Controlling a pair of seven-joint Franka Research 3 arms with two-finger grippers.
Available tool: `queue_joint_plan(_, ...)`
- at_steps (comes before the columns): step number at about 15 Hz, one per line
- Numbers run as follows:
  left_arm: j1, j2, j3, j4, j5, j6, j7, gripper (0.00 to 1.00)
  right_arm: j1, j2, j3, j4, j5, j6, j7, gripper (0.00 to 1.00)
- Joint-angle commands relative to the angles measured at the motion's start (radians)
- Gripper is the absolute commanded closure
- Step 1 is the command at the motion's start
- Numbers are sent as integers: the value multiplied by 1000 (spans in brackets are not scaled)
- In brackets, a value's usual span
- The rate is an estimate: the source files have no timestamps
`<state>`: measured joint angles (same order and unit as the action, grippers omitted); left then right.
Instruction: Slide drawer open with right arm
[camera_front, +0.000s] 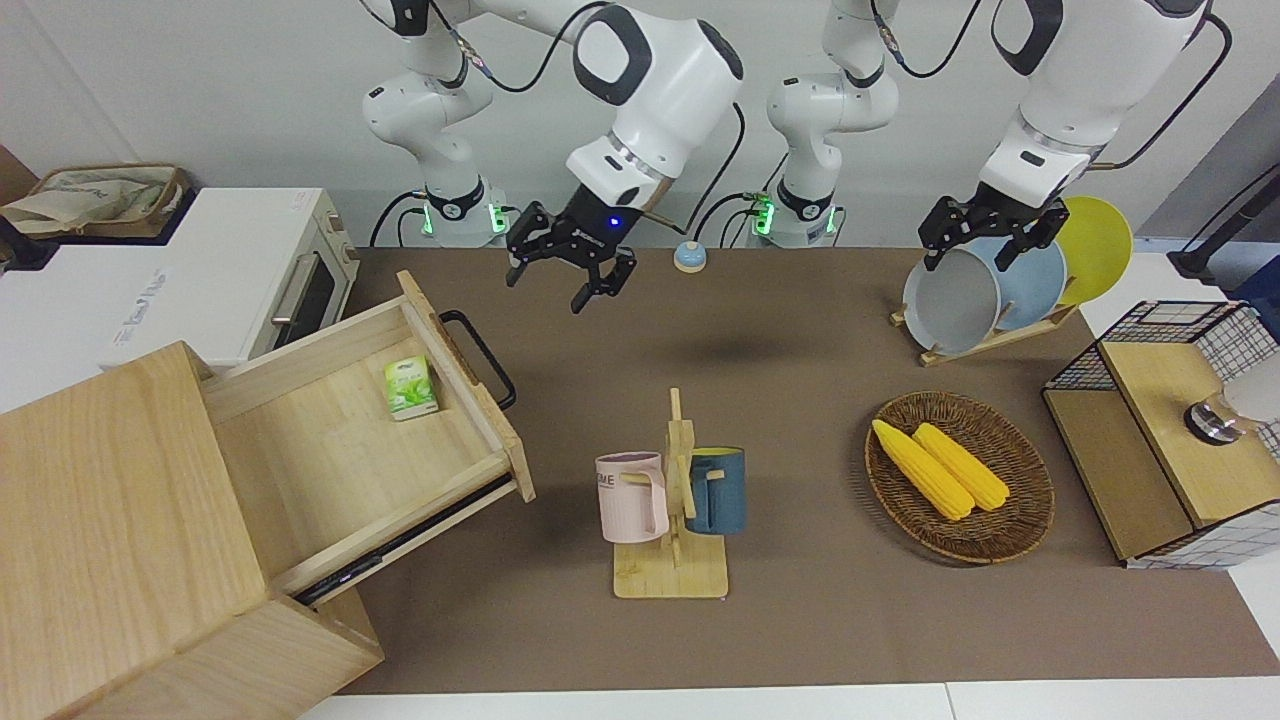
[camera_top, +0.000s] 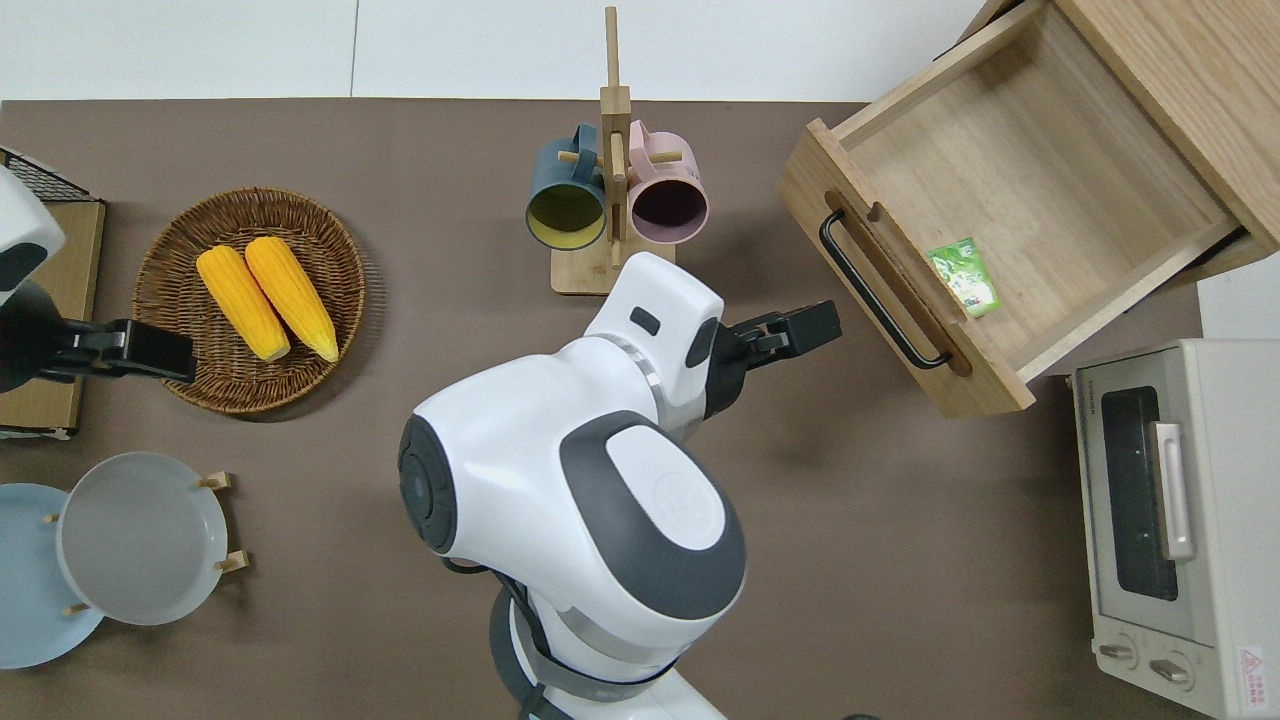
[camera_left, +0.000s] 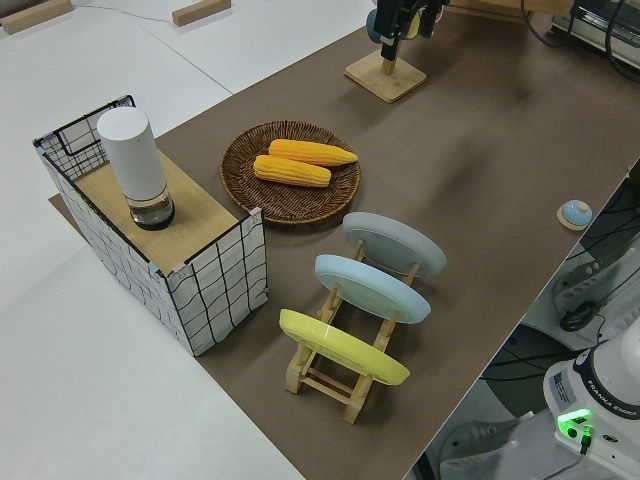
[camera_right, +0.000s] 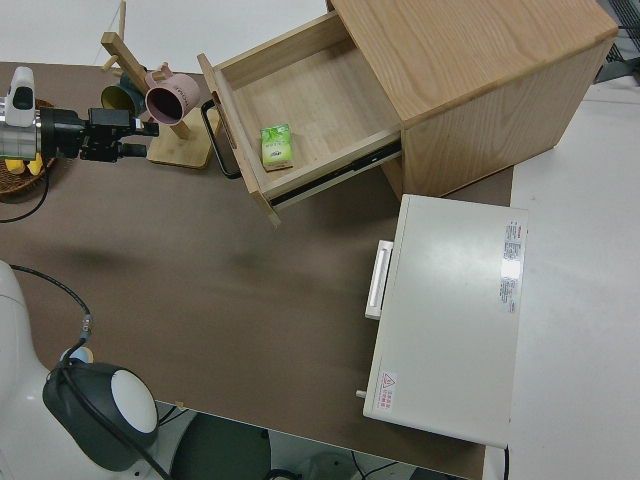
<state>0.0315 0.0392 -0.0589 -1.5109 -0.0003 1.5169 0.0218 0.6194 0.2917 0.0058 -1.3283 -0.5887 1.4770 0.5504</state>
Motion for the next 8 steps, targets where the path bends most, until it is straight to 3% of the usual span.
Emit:
queue_joint_plan(1,5,11,-7,26,17,-20,9,7,-113,-100,13,-15,214,25,-55,17)
queue_joint_plan(8,5,11,-7,26,17,-20,9,7,-322,-206,-1,-25,507,23,-243,17)
